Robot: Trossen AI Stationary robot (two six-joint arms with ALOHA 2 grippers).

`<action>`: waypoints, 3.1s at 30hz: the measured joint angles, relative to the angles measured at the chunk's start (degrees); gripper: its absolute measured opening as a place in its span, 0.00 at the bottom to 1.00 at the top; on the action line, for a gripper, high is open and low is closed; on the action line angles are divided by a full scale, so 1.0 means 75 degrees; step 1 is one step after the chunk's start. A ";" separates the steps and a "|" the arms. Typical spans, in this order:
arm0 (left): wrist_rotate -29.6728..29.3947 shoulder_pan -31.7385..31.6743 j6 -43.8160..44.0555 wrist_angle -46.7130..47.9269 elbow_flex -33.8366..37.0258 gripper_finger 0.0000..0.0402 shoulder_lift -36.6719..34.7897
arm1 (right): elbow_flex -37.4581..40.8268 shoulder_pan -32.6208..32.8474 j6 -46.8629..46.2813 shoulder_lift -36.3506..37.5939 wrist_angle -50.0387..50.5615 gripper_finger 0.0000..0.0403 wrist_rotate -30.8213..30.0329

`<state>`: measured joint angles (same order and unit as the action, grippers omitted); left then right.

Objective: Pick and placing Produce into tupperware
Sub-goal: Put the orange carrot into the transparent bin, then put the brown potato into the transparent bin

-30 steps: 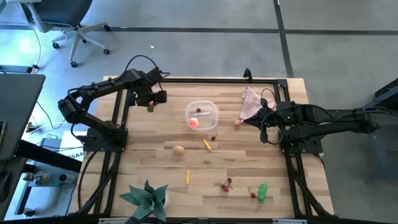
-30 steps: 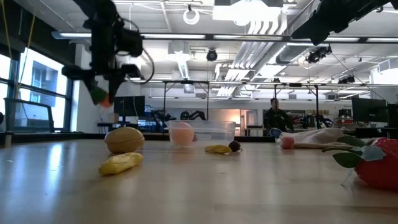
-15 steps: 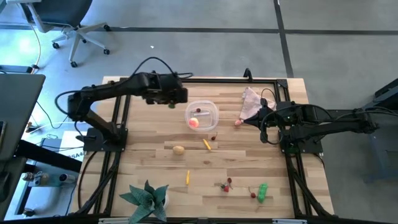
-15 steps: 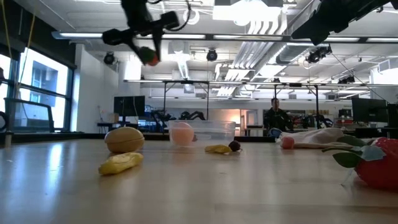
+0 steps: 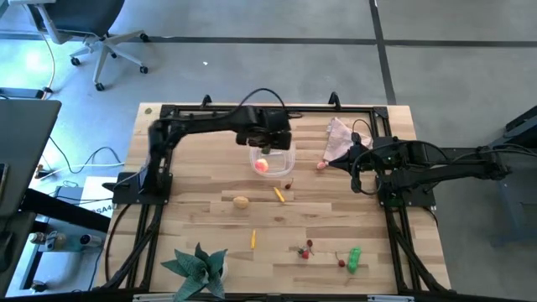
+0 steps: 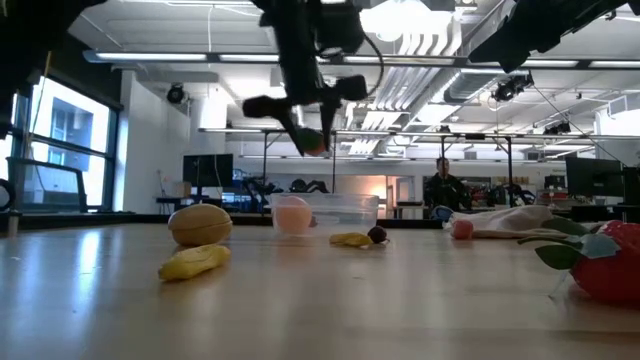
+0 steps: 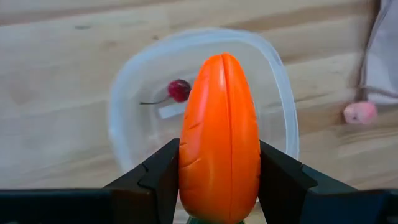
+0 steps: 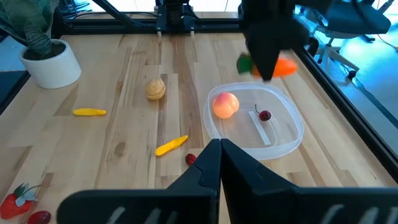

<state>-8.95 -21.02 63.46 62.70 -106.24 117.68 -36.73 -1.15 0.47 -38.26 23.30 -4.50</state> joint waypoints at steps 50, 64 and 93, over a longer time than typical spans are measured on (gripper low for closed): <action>0.0500 0.0000 -0.0285 -0.0764 -0.0249 0.50 0.1752 | -0.0003 0.0003 0.0000 0.0001 0.0007 0.00 0.0001; 0.0443 0.0000 -0.0292 -0.0265 -0.0617 0.57 0.1749 | -0.0003 0.0001 -0.0002 0.0001 0.0007 0.00 0.0001; 0.0421 0.1661 0.8143 0.3648 -0.3795 0.57 0.1732 | -0.0003 0.0000 -0.0002 0.0000 0.0001 0.00 0.0001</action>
<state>-5.80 -8.56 124.53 90.06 -134.71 130.67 -36.75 -1.15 0.45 -38.27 23.31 -4.49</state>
